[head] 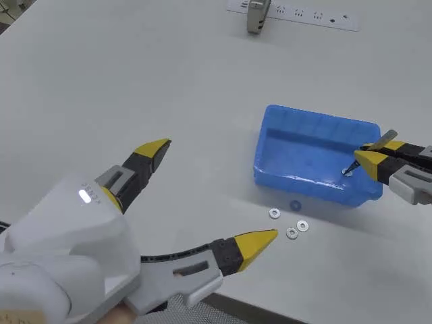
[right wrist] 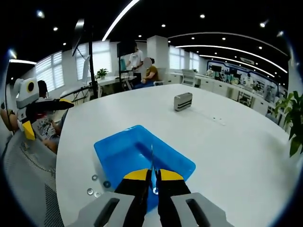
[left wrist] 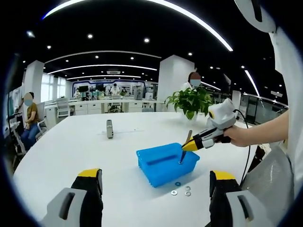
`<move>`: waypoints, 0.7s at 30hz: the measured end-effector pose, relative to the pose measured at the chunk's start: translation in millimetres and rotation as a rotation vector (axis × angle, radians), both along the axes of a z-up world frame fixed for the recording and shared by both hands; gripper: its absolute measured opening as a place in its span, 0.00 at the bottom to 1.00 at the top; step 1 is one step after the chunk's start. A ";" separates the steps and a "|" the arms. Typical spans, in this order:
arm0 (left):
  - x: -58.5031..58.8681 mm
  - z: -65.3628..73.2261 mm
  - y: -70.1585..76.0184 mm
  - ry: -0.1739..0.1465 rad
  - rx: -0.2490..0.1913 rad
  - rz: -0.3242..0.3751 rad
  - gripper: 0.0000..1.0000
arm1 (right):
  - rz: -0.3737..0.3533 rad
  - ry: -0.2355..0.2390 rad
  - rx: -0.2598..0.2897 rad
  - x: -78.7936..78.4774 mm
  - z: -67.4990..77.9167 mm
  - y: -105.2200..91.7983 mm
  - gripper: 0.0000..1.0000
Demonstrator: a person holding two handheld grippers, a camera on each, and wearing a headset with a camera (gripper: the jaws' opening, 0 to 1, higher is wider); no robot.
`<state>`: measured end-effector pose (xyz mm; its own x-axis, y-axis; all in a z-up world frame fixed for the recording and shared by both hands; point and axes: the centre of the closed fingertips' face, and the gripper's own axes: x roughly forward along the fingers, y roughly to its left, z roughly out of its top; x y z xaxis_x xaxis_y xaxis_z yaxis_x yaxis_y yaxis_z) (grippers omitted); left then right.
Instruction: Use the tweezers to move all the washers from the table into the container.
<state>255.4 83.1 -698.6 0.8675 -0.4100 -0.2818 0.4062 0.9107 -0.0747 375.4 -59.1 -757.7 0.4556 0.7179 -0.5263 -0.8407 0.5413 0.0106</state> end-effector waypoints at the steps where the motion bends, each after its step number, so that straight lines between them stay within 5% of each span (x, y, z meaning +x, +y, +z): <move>1: 0.7 2.6 1.0 -0.014 -0.004 0.005 0.96 | -0.002 -0.009 0.002 0.3 2.5 -0.5 0.03; 7: 0.7 1.2 -0.4 -0.006 0.000 -0.001 0.95 | 0.004 -0.016 0.049 -9.5 23.9 3.2 0.03; 15: 1.3 2.2 0.2 -0.005 -0.017 0.005 0.94 | 0.082 -0.013 0.137 -41.7 56.8 18.7 0.02; 21: 1.5 1.5 0.9 -0.001 -0.015 0.008 0.93 | 0.167 0.048 0.128 -67.0 36.8 29.6 0.02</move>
<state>256.9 84.0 -697.1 0.8710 -0.4072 -0.2748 0.3991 0.9127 -0.0875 308.4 -29.5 -720.9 0.3009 0.8439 -0.4441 -0.9156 0.3858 0.1129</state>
